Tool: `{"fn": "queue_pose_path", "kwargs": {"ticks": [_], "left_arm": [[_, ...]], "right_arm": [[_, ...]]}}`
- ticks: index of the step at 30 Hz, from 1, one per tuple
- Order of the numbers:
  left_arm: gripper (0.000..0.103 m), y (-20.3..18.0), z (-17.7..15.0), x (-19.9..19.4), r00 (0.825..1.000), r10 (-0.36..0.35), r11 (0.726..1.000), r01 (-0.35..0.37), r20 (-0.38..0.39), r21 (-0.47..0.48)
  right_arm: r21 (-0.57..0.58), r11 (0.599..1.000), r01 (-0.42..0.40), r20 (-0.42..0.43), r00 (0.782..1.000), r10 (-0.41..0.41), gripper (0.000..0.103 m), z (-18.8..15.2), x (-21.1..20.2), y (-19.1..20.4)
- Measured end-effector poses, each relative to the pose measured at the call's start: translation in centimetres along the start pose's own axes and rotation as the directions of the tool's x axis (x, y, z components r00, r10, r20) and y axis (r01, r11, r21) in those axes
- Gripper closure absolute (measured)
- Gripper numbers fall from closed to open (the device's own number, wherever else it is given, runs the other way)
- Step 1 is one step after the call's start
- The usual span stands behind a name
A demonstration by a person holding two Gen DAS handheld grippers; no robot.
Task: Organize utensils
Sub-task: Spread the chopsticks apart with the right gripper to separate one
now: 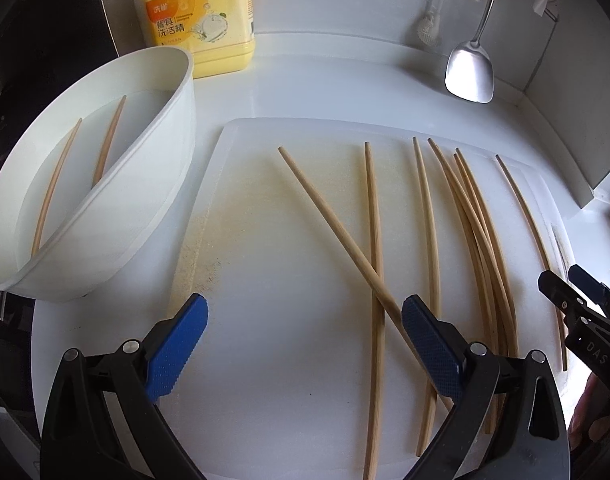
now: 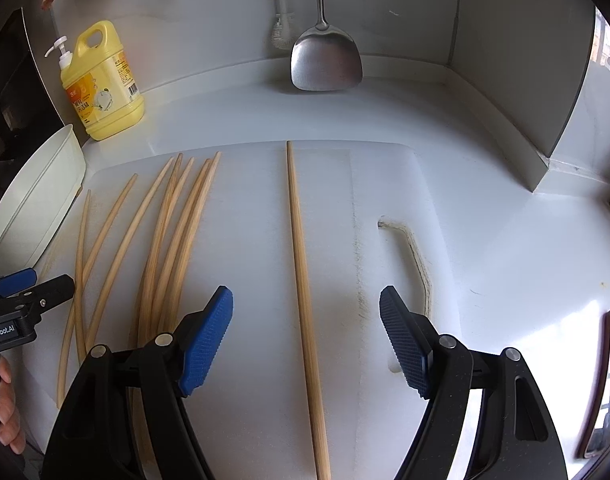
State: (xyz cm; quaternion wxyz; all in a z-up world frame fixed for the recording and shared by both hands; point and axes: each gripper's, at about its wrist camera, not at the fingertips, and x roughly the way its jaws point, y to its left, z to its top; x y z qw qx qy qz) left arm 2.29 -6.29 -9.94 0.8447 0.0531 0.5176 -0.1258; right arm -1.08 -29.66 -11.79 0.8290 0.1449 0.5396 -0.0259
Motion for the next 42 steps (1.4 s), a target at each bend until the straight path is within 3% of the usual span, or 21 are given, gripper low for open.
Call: {"fn": "queue_pose_path", "kwargs": {"ticks": [17,34,42], "left_arm": [[0.007,1.7,-0.6,-0.7,1.0,0.015,0.999,-0.016,-0.002,-0.035],[0.007,0.0,-1.4,0.4,1.0,0.027,0.999,-0.026,-0.008,0.025],[0.023,-0.9,-1.5,0.0,0.999,0.011,0.999,-0.012,0.03,0.036]], "right_arm": [[-0.01,1.0,-0.004,-0.002,1.0,0.004,0.031,-0.1,0.1,0.3],[-0.027,0.999,0.025,0.005,1.0,-0.025,0.031,-0.4,0.2,0.5],[-0.066,0.997,0.038,0.027,0.999,-0.036,0.049,-0.3,0.0,1.3]]}}
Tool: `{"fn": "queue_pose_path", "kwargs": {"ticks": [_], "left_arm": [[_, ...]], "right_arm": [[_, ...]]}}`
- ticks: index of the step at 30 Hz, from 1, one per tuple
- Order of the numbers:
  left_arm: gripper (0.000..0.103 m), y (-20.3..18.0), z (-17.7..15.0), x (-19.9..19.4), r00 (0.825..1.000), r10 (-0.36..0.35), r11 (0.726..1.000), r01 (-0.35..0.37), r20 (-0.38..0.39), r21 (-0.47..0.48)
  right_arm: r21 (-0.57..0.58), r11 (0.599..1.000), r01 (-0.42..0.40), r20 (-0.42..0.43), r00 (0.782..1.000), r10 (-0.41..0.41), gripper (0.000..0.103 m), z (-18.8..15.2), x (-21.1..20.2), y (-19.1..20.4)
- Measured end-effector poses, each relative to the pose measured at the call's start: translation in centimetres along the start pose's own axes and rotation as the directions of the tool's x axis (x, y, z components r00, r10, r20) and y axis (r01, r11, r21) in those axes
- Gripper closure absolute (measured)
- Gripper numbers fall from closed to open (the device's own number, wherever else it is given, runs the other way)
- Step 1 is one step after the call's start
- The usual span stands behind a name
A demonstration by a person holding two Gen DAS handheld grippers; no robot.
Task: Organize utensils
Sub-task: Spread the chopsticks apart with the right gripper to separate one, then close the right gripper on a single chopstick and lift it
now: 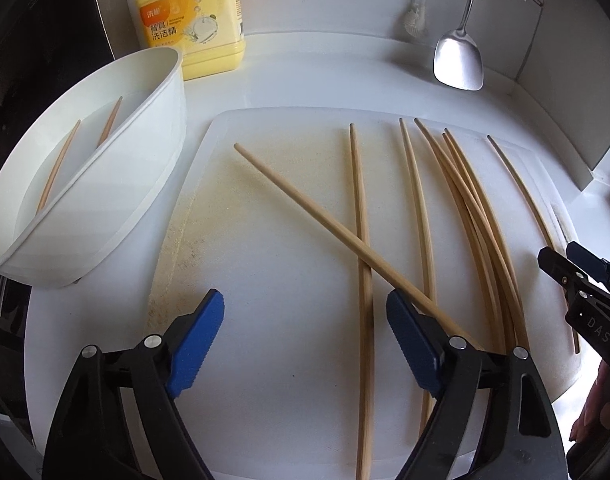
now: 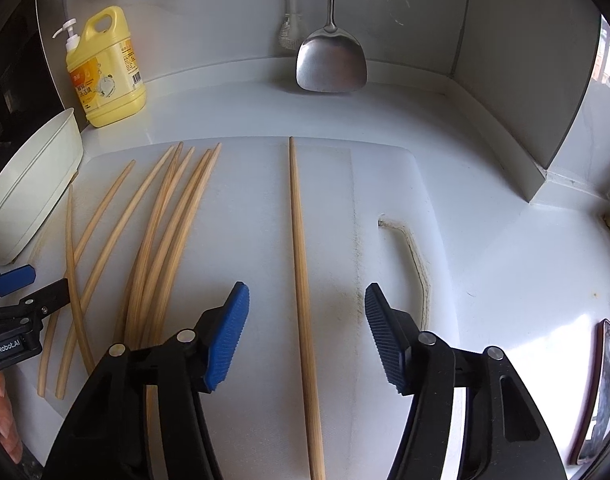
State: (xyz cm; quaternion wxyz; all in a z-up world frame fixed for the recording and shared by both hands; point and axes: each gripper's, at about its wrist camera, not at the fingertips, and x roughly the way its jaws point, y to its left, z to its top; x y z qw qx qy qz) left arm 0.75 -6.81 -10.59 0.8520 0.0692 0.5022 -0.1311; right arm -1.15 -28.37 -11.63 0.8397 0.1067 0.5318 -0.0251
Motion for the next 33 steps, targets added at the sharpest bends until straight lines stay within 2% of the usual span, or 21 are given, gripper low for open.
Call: {"fn": "queue_pose_path", "kwargs": {"ticks": [4,7,10,12,13,14,15,33], "left_arm": [[0.03,-0.3,0.0,-0.1,1.0,-0.004,1.0,0.004,0.011,0.011],[0.042,-0.9,-0.2,-0.4,1.0,-0.013,0.999,0.012,0.025,0.034],[0.057,-1.3,-0.1,-0.6,0.999,-0.025,0.998,0.023,0.032,0.054],[0.077,-1.5,0.1,-0.6,0.999,-0.033,0.998,0.031,0.031,0.064],[0.082,-1.7,0.2,-0.6,0.999,-0.04,0.997,0.038,0.028,0.069],[0.091,-1.9,0.3,-0.6,0.999,-0.043,0.996,0.041,0.025,0.079],[0.095,-2.1,0.3,-0.7,0.999,-0.045,0.995,0.043,0.024,0.088],[0.096,-2.4,1.9,-2.1,0.998,-0.05,0.987,0.043,0.043,0.152]], "right_arm": [[-0.012,1.0,-0.009,0.004,1.0,0.009,0.06,0.0,-0.1,0.4],[-0.022,1.0,-0.007,0.006,1.0,0.008,0.068,0.1,-0.1,0.7],[-0.032,0.999,-0.006,0.009,1.0,0.007,0.078,0.1,-0.1,1.1],[-0.041,0.999,0.001,0.01,1.0,0.0,0.085,0.1,-0.1,1.3],[-0.045,0.999,0.004,0.01,1.0,-0.003,0.092,0.1,0.0,1.4],[-0.049,0.999,0.008,0.011,1.0,-0.008,0.096,0.1,-0.1,1.5],[-0.053,0.999,0.01,0.013,1.0,-0.009,0.096,0.0,-0.1,1.5],[-0.007,1.0,-0.021,0.013,1.0,0.021,0.097,0.3,-0.9,1.3]]}}
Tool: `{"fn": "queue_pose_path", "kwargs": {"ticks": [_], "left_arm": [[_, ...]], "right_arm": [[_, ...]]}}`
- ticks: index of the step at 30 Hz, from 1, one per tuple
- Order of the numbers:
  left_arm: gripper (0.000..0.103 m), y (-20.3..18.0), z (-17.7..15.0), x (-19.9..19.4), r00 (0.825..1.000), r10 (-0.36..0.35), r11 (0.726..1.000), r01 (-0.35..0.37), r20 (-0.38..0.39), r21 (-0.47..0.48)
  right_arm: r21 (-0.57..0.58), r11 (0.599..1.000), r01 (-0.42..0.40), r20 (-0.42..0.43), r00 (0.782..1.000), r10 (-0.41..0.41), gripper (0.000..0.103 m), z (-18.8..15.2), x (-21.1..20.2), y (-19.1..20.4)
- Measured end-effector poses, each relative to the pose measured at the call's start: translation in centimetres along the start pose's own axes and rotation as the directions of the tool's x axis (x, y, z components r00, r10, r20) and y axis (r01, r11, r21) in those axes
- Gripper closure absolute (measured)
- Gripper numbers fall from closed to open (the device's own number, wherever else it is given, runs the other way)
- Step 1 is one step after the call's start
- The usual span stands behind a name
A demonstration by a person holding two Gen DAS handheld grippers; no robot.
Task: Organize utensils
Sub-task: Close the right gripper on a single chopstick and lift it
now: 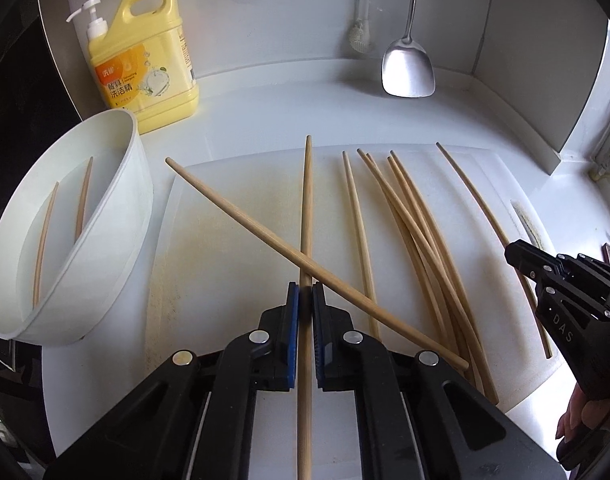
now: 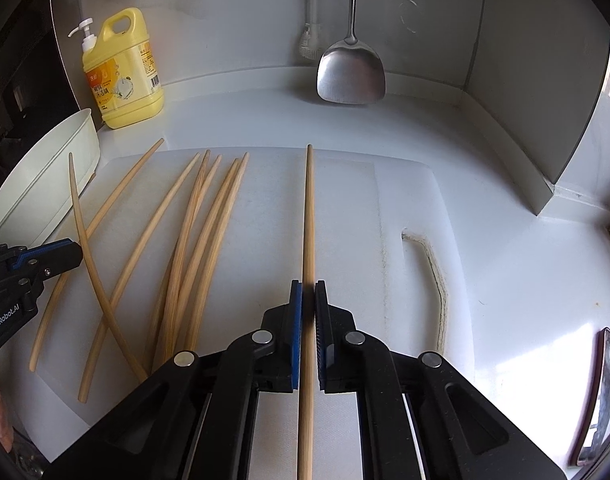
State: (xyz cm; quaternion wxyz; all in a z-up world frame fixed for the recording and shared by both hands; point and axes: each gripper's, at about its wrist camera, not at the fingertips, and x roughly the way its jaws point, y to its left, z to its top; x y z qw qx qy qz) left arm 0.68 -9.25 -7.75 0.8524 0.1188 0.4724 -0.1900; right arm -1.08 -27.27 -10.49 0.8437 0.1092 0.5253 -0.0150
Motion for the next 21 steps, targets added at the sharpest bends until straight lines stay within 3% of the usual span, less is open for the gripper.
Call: {"fn": "queue_pose_path", "kwargs": {"ticks": [7,21], "left_arm": [[0.096,0.2,0.8,0.4,0.999,0.026,0.999,-0.025,-0.024,0.032],[0.096,0.8,2.3,-1.7,0.997,0.078,0.99,-0.077,-0.001,0.12]], "right_arm": [[0.006,1.0,-0.004,-0.008,1.0,0.004,0.097,0.2,-0.3,0.0],[0.035,0.999,-0.011,0.004,1.0,0.011,0.097,0.4,-1.0,-0.4]]}}
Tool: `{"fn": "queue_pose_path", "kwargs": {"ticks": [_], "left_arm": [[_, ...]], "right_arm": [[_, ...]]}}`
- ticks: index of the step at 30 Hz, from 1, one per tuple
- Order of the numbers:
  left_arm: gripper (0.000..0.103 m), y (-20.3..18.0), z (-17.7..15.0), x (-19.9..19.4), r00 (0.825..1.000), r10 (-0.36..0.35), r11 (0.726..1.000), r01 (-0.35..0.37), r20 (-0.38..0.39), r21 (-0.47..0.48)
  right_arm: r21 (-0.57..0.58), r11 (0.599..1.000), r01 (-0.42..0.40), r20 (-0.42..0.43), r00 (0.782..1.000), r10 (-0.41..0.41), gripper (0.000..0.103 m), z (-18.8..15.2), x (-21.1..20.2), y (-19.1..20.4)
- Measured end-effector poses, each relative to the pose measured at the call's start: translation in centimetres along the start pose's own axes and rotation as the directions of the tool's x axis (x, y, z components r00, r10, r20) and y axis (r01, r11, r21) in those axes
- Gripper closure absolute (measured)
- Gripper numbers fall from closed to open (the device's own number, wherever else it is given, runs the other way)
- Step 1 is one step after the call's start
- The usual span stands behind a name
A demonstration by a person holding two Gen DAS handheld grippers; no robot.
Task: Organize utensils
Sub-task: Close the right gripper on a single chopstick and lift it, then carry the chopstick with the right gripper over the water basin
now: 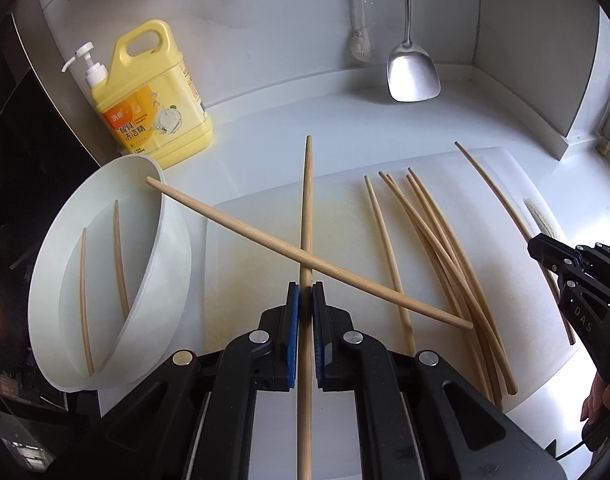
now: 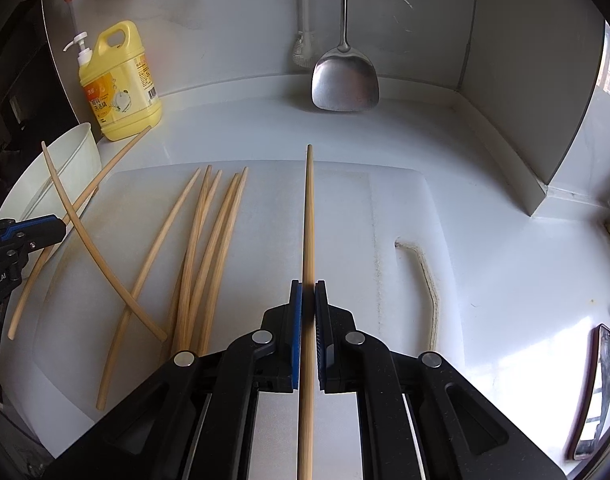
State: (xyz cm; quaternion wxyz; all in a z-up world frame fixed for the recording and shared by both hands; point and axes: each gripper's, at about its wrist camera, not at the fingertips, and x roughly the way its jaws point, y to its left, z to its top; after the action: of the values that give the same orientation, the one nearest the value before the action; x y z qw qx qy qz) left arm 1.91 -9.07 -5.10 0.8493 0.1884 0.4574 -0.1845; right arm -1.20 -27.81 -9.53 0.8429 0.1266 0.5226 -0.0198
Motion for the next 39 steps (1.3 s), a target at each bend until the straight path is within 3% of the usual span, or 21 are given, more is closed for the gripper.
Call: {"fn": "queue_pose_path", "kwargs": {"ticks": [9,25,39], "left_arm": [[0.096,0.5,0.8,-0.7,1.0,0.001,1.0,-0.001,0.024,-0.006],[0.096,4.5,1.6,-2.8,0.997,0.032,0.994,-0.025,0.069,-0.106],[0.096,10.4,-0.7,-5.3,0.996,0.037,0.97,-0.016,0.081,-0.243]], "right_arm": [[0.0,1.0,0.002,0.007,1.0,-0.002,0.097,0.5,-0.3,0.1],[-0.009,1.0,-0.011,0.034,0.999,0.012,0.097,1.8,-1.6,1.1],[-0.055,0.996,-0.064,0.062,0.996,0.067,0.097,3.9,-4.1,6.1]]}}
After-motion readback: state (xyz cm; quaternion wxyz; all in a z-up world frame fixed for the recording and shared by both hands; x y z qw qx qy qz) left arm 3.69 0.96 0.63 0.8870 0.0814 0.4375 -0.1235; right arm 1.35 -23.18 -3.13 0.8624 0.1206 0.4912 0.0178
